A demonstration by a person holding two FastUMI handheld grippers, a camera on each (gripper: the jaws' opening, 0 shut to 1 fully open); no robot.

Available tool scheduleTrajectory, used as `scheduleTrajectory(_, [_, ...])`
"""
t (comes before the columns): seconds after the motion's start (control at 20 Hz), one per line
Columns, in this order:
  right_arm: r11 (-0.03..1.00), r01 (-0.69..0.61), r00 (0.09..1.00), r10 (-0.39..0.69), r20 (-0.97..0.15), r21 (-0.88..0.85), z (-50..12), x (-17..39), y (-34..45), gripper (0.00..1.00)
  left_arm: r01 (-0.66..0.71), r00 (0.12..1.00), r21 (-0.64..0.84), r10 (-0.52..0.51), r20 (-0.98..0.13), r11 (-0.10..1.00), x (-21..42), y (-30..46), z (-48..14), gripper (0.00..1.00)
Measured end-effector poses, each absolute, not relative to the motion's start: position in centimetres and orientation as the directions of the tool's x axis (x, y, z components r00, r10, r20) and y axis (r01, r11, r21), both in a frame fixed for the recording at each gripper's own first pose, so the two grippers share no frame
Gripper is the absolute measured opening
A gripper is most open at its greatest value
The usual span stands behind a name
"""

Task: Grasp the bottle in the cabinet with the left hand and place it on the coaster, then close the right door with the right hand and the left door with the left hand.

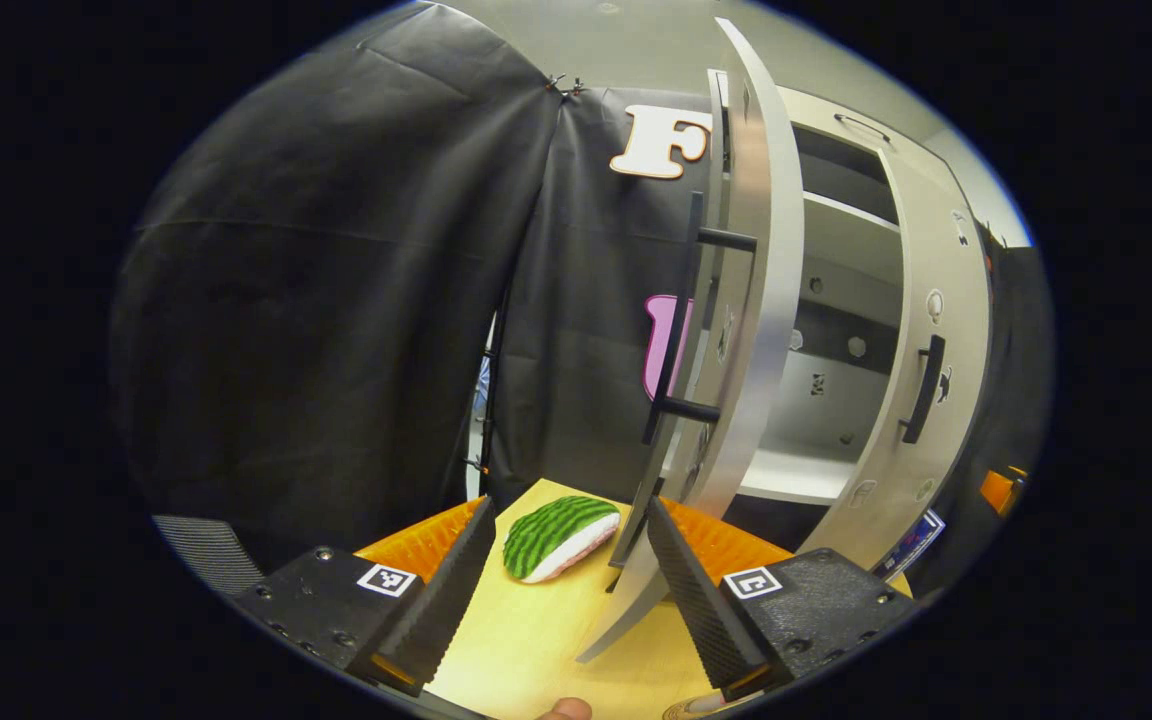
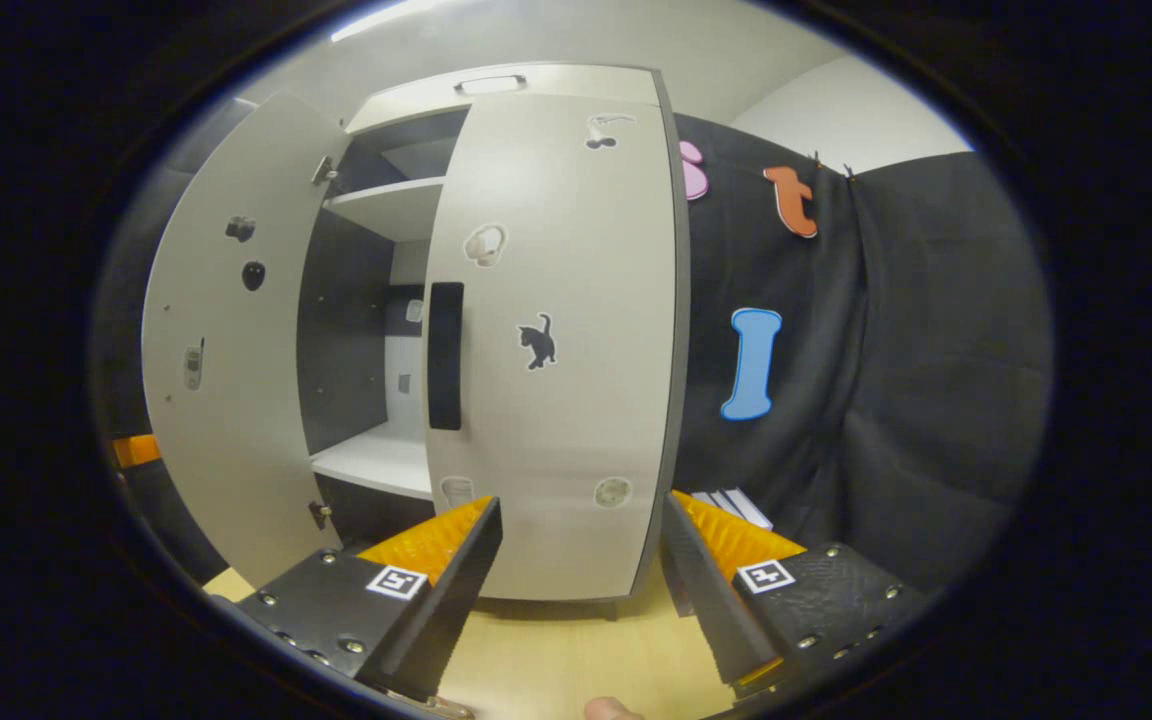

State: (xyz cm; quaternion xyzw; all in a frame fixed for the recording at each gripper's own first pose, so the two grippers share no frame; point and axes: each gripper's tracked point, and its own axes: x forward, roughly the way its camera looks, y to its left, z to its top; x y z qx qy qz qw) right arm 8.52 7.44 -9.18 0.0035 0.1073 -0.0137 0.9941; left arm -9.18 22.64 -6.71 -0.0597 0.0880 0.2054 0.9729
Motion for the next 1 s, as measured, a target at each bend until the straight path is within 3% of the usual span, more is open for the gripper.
scheduleTrajectory(0.4, [1.0,0.007,0.977,-0.004,-0.214,0.012,-9.2,8.7,7.7,1.0,-0.337,0.924,-0.056,0.319,-0.209,0.94,-8.5,21.7,-7.0,0.95])
scheduleTrajectory(0.45, [1.0,0.005,0.977,-0.002,-0.214,0.012,-9.2,8.7,7.7,0.94,-0.316,0.931,-0.061,0.297,-0.212,0.947,-8.3,21.5,-7.2,0.95])
scheduleTrajectory(0.55, [1.0,0.003,0.977,-0.002,-0.212,0.008,-9.1,8.6,7.4,0.94,-0.281,0.941,-0.068,0.262,-0.214,0.957,-7.8,21.1,-7.5,0.95])
scheduleTrajectory(1.0, [0.998,0.067,0.975,-0.063,-0.211,0.012,-9.0,7.5,4.3,0.97,-0.184,0.959,-0.075,0.162,-0.234,0.98,-6.0,20.7,-7.7,0.95])
